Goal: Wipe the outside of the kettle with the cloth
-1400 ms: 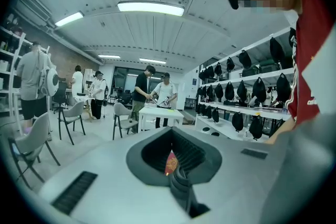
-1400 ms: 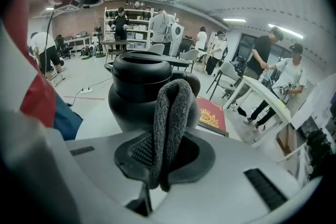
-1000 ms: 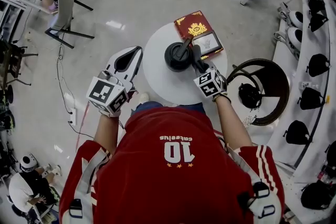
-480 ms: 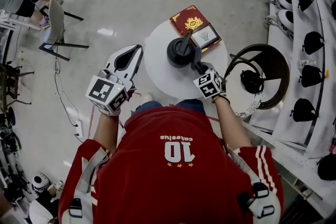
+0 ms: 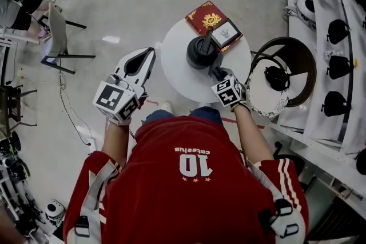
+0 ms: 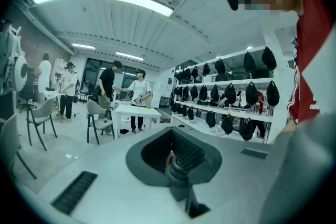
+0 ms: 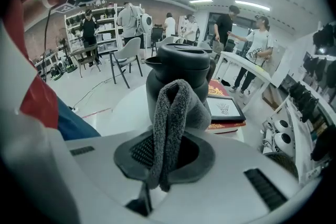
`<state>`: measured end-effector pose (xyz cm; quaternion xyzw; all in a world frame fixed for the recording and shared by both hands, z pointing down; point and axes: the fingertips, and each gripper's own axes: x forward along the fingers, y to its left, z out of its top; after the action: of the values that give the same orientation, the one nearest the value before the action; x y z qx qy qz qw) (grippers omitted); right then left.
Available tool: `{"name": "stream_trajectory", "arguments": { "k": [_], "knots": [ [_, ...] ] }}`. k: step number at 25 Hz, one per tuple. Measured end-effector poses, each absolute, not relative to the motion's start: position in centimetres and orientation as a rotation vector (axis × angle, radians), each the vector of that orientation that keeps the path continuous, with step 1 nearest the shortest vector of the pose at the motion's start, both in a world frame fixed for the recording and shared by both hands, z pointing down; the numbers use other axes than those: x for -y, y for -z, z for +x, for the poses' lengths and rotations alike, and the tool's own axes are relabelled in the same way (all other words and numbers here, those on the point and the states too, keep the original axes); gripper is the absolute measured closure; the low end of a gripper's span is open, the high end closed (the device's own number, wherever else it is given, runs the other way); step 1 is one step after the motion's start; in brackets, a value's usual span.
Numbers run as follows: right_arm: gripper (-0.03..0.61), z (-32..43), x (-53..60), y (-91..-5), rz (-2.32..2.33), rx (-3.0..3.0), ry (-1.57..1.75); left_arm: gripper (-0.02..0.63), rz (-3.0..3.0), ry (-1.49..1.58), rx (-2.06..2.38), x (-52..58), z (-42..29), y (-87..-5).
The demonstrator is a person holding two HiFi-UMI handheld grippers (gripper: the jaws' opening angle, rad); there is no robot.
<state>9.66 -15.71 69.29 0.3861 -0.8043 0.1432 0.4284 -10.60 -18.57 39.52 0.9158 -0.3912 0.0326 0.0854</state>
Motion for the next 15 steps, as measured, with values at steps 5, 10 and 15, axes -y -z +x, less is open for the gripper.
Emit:
{"name": "stream_trajectory", "arguments": {
  "k": [5, 10, 15],
  "knots": [
    [0.534, 7.8, 14.5, -69.8, 0.994, 1.997, -0.394, 0.609, 2.744, -0.101, 1.127, 18.1, -12.3, -40.0],
    [0.534, 6.0, 14.1, -69.9, 1.01, 1.991, -0.413, 0.608, 2.744, -0.097, 1.115, 17.6, -14.4, -40.5],
    [0.533, 4.3, 14.2, -69.6, 1.029, 1.981, -0.431, 0.607, 2.732, -0.097, 1.122, 17.3, -16.9, -40.7]
  ]
}}
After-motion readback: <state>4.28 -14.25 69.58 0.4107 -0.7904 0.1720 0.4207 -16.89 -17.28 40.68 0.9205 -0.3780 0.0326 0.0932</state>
